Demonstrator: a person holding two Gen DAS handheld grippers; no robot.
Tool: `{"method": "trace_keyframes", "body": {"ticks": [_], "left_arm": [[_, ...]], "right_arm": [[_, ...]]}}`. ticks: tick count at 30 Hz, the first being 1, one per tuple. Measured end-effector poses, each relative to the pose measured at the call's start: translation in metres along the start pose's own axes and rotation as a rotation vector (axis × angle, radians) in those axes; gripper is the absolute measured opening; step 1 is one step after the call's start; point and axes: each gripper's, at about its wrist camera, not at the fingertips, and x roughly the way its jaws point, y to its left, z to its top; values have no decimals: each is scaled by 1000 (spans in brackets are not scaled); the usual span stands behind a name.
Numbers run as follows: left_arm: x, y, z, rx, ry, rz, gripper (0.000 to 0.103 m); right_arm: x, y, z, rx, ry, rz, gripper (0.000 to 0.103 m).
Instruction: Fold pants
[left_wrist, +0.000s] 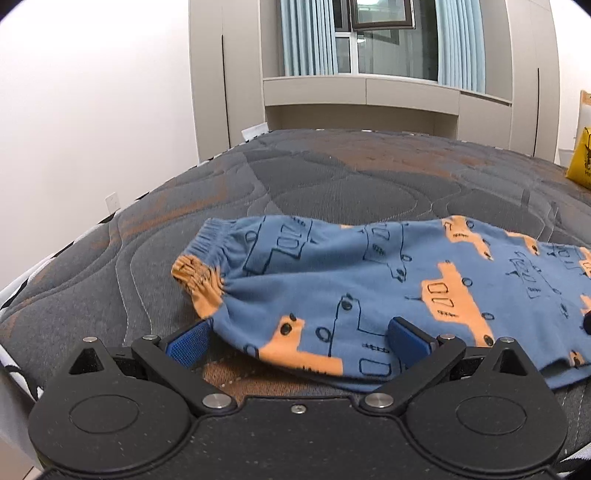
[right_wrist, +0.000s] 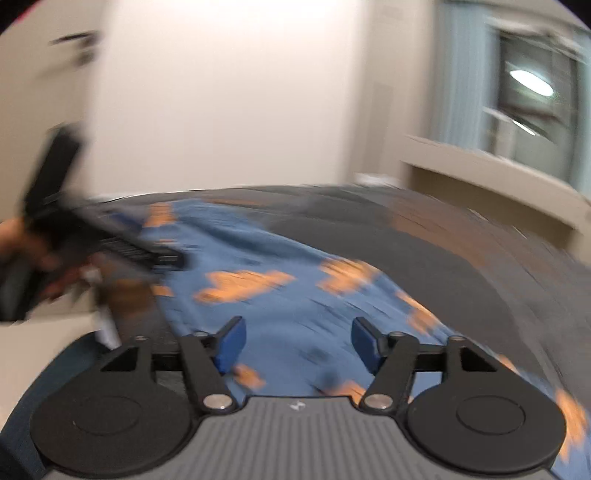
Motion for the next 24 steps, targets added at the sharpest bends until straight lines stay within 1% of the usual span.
{"method": "trace_keyframes", "body": {"ticks": [2,4,5,6,7,8,10,12,13,18,19,20,21,24], "left_arm": [[-3,-3,2,-1,-4,11,102],[-9,-11,7,-4,-24,11,102],[-12,-16,10,-6,-38,-1,102],[-14,-23,13,-7,-50,-20,102],[-15,-31,16,-4,-60,-39,102],[-15,-40,20,4,-69,-66,102],[-12,-66,27,35,-78,-128,102],[-7,-97,33,77,-77,-188,102],[-4,-112,37,97,-76,-222,102],[8,-195,50,166,-42,-443,102],[10,-212,51,184,-36,-477,102],[12,-229,52,208,-33,-506,102],[13,-248,54,239,-30,-532,102],[20,-291,53,314,-15,-555,102]], "right_arm": [[-1,-14,-11,62,47,-65,74],[-4,-21,-24,81,85,-78,74],[-12,-23,-28,93,69,-67,78],[-20,-24,-31,96,58,-57,86],[-27,-26,-34,95,50,-55,91],[-37,-29,-37,98,35,-75,95],[-58,-41,-45,142,4,-136,96],[-83,-60,-56,238,-25,-209,103],[-95,-70,-61,290,-41,-257,103],[-154,-110,-92,520,-98,-522,103],[-162,-118,-99,556,-95,-547,103],[-169,-126,-106,602,-85,-561,103],[-173,-133,-112,643,-74,-553,103],[-185,-153,-126,755,-63,-476,103]]}}
